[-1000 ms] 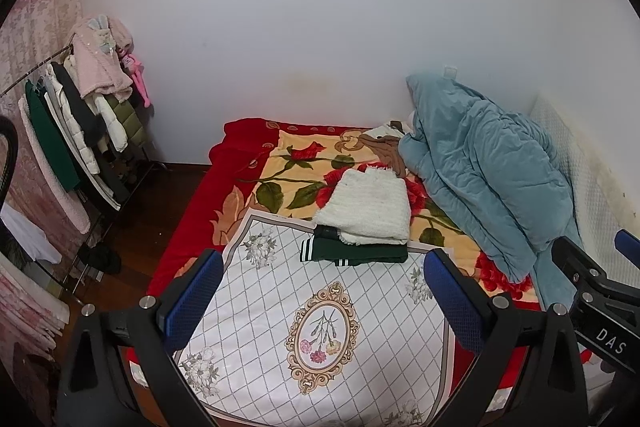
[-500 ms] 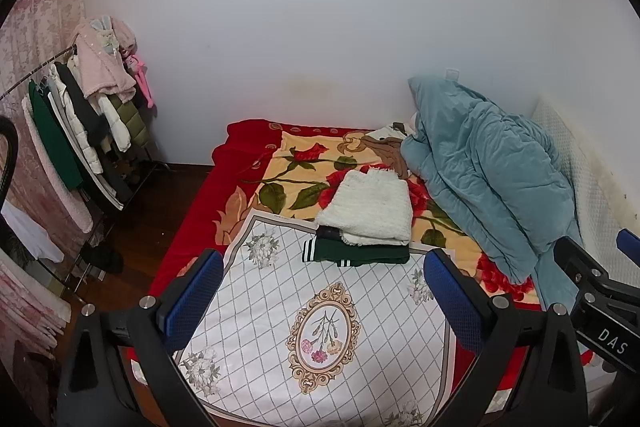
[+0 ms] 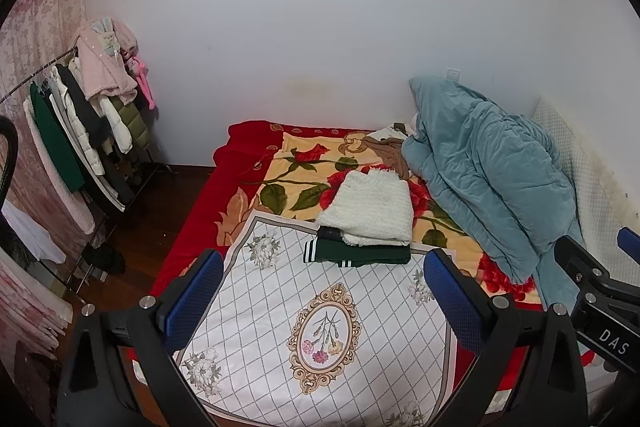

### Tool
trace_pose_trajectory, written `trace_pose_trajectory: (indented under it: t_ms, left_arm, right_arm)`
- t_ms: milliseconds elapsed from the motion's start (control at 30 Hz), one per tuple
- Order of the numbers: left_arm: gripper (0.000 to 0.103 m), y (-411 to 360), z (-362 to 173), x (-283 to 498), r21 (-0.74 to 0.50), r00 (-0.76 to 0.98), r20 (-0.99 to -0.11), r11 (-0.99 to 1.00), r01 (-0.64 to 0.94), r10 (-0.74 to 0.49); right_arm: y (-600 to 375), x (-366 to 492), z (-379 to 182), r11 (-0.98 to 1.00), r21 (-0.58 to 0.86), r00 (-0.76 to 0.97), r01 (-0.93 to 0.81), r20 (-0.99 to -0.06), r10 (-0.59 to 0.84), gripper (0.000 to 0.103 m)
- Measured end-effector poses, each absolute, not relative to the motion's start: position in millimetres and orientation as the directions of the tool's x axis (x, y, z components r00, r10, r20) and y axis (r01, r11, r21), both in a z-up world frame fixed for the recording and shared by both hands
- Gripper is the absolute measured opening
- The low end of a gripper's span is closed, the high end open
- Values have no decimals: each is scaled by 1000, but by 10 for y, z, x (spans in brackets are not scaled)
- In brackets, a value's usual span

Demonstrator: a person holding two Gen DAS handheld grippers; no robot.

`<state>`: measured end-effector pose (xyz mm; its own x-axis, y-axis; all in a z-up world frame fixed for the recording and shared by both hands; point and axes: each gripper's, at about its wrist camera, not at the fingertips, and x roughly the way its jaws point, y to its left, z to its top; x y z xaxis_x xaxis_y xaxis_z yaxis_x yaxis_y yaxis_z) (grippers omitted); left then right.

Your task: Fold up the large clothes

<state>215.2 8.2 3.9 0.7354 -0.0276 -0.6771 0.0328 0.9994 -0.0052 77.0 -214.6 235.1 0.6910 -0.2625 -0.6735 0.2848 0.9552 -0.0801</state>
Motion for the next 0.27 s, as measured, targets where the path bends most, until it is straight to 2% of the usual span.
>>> trace_pose_trajectory:
  t_ms: [267]
  left_arm:
    - [102, 123, 51, 2124, -5, 736, -676, 1000, 29, -25]
  right_arm:
    - [-2143, 733, 2349, 953, -80, 692, 291, -671, -267, 103]
